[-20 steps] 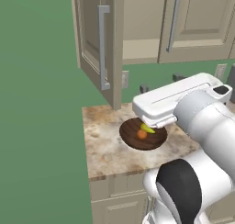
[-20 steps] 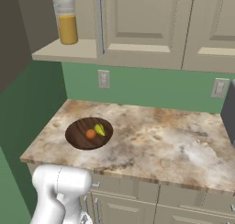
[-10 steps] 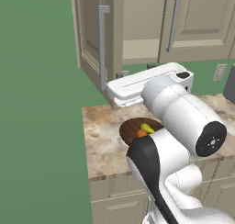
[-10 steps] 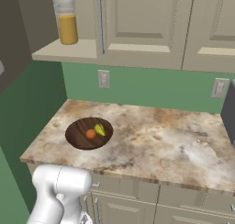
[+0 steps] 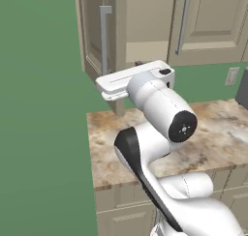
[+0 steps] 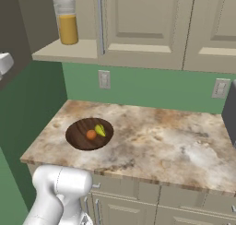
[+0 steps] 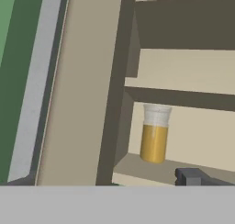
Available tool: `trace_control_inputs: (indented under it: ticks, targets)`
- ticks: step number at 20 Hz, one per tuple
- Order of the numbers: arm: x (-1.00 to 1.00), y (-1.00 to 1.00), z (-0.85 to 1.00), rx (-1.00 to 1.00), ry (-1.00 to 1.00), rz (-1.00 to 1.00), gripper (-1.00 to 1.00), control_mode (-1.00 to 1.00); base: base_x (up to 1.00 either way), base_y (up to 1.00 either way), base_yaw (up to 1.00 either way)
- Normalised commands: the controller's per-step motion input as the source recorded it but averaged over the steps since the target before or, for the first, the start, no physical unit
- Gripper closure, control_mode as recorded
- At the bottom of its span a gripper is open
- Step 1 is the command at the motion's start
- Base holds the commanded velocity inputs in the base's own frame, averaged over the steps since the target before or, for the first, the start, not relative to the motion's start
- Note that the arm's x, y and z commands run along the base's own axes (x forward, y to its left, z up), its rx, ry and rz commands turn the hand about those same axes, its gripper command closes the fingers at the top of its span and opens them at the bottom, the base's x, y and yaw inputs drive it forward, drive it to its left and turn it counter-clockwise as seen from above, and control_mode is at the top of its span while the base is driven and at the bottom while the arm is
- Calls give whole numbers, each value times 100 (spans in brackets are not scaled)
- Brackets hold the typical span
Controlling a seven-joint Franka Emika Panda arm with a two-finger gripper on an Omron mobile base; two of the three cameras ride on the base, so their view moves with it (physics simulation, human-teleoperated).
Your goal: Open the cabinet. Pick the tangerine and pear from the cabinet and place them into the bowl. Then close the cabinet.
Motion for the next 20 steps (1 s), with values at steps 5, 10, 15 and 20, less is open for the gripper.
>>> trace_control_inputs:
  ticks: [5, 10, 15, 20]
  targets:
    - [98, 0, -15, 0, 0, -10, -100, -100, 0, 0, 0]
    - [-25, -1, 0, 1, 2, 0, -100, -100, 0, 0, 0]
    - [-11, -7, 1, 0, 0, 0, -100, -100, 0, 0, 0]
    - [-26, 0, 10, 0, -2, 0, -100, -100, 0, 0, 0]
